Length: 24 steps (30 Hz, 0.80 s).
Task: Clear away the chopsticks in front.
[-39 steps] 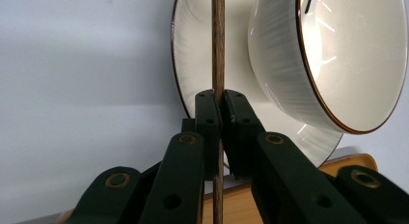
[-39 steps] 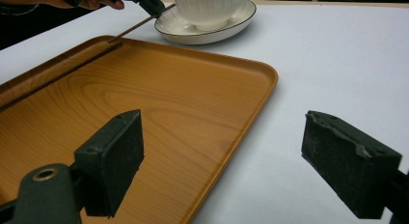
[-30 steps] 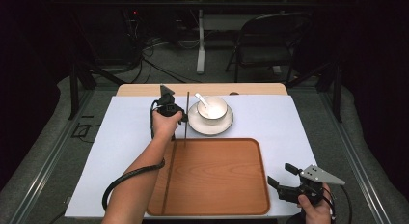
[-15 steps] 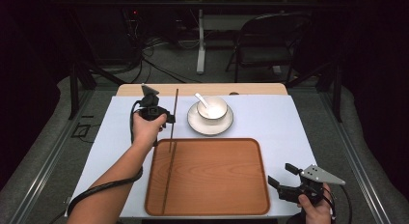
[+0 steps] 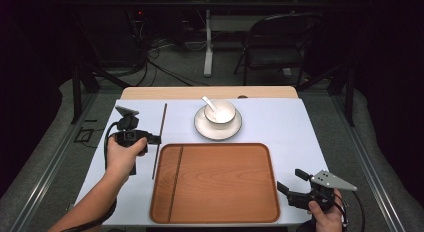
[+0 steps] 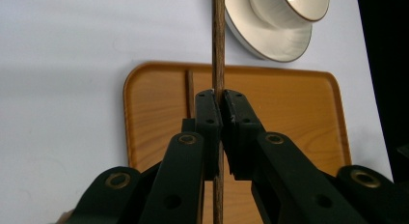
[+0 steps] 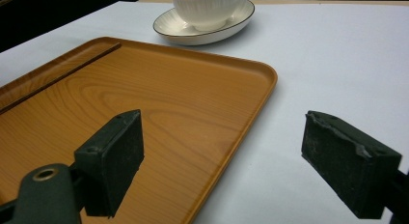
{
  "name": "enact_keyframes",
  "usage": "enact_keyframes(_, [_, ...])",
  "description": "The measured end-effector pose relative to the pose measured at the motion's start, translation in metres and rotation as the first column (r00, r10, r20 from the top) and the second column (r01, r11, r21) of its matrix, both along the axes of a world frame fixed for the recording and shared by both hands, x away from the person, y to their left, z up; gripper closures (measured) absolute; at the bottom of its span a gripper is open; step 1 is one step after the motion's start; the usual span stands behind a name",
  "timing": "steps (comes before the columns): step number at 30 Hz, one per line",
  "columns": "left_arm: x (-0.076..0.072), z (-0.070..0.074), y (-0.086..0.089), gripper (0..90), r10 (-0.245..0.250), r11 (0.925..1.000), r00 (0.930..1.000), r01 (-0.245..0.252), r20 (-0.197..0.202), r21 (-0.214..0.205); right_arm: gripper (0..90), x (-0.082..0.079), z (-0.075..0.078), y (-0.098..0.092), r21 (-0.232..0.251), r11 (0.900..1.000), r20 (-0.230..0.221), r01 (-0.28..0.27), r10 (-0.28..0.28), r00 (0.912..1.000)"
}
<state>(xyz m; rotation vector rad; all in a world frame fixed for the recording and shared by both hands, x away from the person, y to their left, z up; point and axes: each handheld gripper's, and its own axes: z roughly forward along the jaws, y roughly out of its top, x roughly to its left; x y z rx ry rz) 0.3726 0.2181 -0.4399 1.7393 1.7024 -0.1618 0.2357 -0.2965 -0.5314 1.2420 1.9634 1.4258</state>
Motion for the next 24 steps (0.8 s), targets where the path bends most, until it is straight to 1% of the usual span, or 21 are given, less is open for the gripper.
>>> enact_keyframes(3, [-0.008,-0.008,0.003,84.9,-0.002,1.0,0.9999,0.002,-0.014,-0.005,14.6,0.0,0.0,0.0,0.001,1.0,0.001,0.0,0.0,1.0])
enact_keyframes(6, [-0.016,-0.017,0.004,84.9,-0.003,0.9999,0.9999,0.003,-0.015,-0.013,14.7,0.0,0.0,0.0,-0.001,1.0,0.001,-0.001,0.001,1.0])
enact_keyframes(8, [-0.02,-0.02,0.004,85.0,-0.002,0.9996,0.9998,0.002,-0.018,-0.027,14.7,0.0,0.0,0.0,-0.003,1.0,0.004,-0.002,0.002,1.0])
enact_keyframes(10, [-0.025,-0.023,0.005,84.9,-0.012,0.9994,0.9997,0.011,-0.021,-0.034,14.7,0.0,0.0,0.0,-0.002,1.0,0.003,0.0,0.0,1.0])
enact_keyframes(11, [-0.029,-0.025,0.004,84.9,-0.008,0.9994,0.9997,0.007,-0.023,-0.035,14.7,0.0,0.0,0.0,-0.003,1.0,0.003,0.0,0.0,1.0])
enact_keyframes(15, [-0.039,-0.033,0.004,84.9,-0.01,0.9996,0.9995,0.009,-0.029,-0.026,14.6,0.0,0.0,0.0,-0.002,1.0,0.004,0.0,0.0,1.0])
enact_keyframes(18, [-0.048,-0.041,0.004,84.9,-0.011,0.9996,0.9988,0.009,-0.047,-0.026,14.6,0.0,0.0,0.0,-0.003,1.0,0.004,-0.001,0.001,1.0])
enact_keyframes(20, [-0.053,-0.046,0.004,84.9,-0.016,0.9997,0.9982,0.015,-0.058,-0.017,14.7,0.0,0.0,0.0,-0.002,1.0,0.007,-0.002,0.002,1.0])
enact_keyframes(24, [-0.061,-0.057,0.002,84.9,-0.02,0.9998,0.9962,0.019,-0.085,-0.011,14.6,0.0,0.0,0.001,-0.003,1.0,0.006,-0.002,0.002,1.0])
